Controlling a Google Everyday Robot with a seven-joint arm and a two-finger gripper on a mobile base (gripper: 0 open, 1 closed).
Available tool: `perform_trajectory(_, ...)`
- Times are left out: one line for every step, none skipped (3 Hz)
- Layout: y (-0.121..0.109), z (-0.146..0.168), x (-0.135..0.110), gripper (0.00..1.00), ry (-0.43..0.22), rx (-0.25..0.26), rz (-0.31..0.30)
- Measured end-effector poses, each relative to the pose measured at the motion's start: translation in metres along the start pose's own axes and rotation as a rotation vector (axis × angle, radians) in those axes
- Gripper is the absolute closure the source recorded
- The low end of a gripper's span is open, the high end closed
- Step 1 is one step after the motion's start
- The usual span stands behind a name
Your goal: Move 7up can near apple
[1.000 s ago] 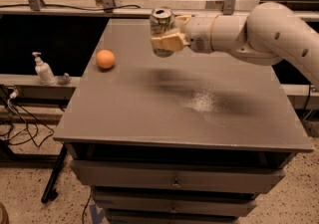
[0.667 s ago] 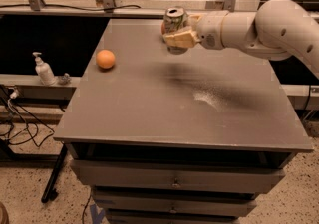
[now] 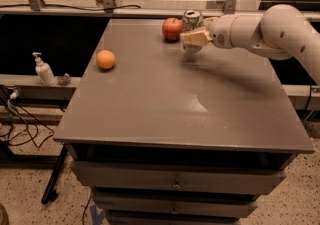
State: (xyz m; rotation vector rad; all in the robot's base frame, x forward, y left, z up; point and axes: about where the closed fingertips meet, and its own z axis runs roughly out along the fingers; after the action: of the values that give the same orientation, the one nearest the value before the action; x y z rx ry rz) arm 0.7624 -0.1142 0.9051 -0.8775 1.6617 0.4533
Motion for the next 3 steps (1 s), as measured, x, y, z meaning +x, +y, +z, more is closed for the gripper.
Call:
perform_trajectory(-0.03, 0.012, 0.01, 1.0, -0.022, 0.045, 0.042)
perform_trajectory(-0.054, 0.022, 0.012, 1.0, -0.038, 0.08, 0.064)
perform_trajectory(-0.065, 0.029, 0.019, 1.0, -0.035, 0.099, 0.081)
